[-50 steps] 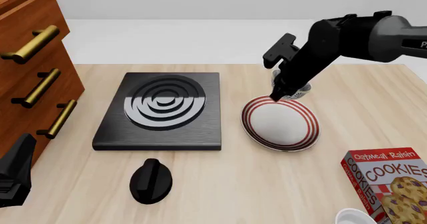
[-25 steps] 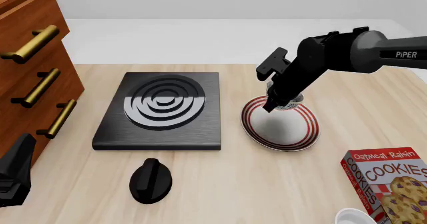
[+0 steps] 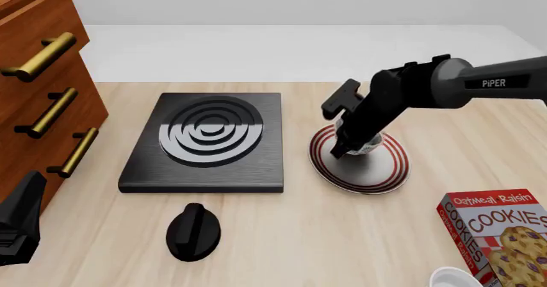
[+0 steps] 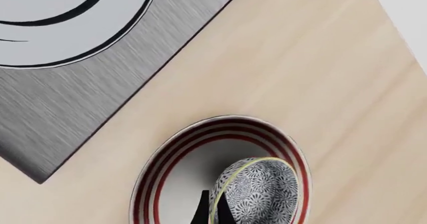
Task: Pick the akita bowl on the ramekin and place it on the plate.
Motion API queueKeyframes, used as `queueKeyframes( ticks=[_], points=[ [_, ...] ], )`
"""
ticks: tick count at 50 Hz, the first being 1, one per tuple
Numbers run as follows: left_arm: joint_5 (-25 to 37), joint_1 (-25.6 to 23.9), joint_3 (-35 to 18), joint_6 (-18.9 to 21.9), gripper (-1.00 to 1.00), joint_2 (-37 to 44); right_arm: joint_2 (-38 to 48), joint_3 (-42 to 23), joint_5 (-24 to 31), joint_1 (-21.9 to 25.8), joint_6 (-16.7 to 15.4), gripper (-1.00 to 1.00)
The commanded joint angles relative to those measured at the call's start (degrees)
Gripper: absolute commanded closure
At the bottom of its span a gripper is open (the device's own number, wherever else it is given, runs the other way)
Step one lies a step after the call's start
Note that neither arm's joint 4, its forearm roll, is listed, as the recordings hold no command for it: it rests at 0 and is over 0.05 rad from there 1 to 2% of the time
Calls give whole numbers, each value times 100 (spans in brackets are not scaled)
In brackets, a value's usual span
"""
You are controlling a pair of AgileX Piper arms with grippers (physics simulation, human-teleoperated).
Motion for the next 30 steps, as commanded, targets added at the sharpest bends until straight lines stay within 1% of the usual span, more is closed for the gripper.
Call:
queueKeyframes(
  ticks=[1,16,17,18,19,26,30],
  points=[
    [0,0,0,0,-100,0,94,104,-185,51,112,100],
    [0,0,0,0,-100,0,120,130,-254,9,29,100],
    [0,0,0,0,-100,0,97,175,-313,-78,-117,-100],
    [0,0,0,0,-100,0,97,176,-314,-78,-117,-100],
    [0,0,0,0,-100,0,92,162,-287,-53,-23,-100],
    [0,0,0,0,-100,0,22,182,-237,-24,-35,-100],
    [0,0,0,0,-100,0,-30,159,-192,-65,-95,-100]
  ],
)
